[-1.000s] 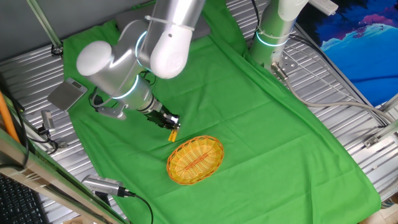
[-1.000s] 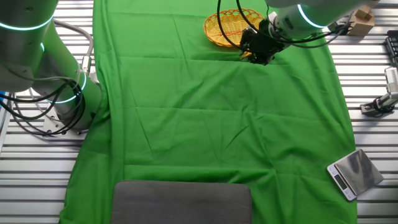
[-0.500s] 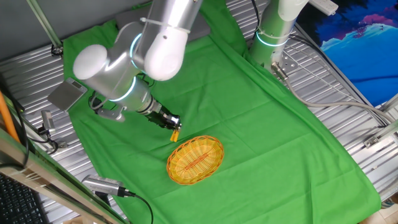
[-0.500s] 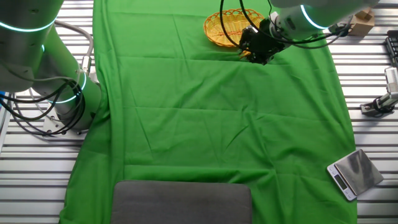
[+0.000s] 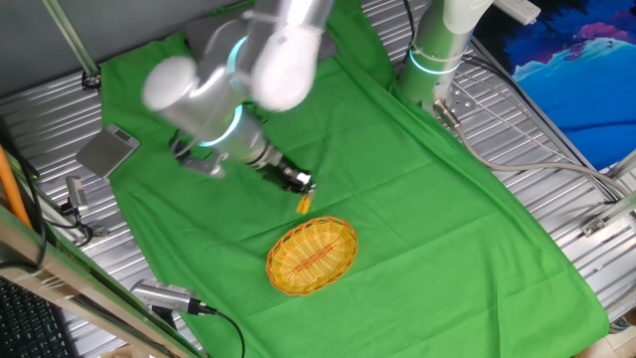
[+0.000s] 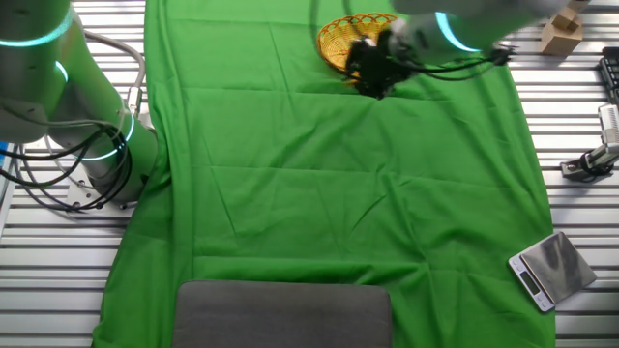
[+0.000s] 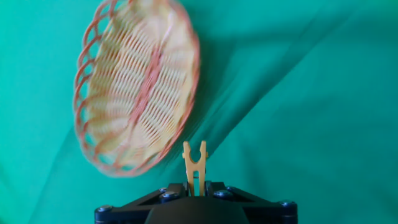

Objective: Use a clamp

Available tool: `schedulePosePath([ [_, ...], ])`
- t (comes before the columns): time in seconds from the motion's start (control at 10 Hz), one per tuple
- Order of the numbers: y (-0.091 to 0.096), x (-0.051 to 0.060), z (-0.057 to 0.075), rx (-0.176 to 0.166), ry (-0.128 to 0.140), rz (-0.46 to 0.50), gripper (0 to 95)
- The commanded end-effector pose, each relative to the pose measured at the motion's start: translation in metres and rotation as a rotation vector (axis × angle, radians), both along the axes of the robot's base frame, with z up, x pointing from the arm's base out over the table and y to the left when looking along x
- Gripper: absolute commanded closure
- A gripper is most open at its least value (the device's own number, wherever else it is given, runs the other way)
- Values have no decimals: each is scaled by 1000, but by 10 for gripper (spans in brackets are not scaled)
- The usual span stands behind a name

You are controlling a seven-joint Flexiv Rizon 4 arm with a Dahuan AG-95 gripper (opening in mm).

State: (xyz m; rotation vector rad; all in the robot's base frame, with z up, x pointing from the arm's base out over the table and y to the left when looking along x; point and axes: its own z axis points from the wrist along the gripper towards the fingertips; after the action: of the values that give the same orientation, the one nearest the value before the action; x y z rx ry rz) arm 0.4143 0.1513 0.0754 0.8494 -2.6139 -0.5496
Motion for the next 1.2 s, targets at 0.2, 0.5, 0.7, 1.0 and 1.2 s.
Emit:
schedulePosePath([
  [0.2,7,-10,-6,-7,19,-35,950],
  [0.5,17,-14,-14,1,35,-84,950],
  [0.7,21,-20,-15,13,50,-125,950],
  [1.0,27,-29,-17,10,58,-150,950],
  [1.2,30,-33,-17,8,57,-155,950],
])
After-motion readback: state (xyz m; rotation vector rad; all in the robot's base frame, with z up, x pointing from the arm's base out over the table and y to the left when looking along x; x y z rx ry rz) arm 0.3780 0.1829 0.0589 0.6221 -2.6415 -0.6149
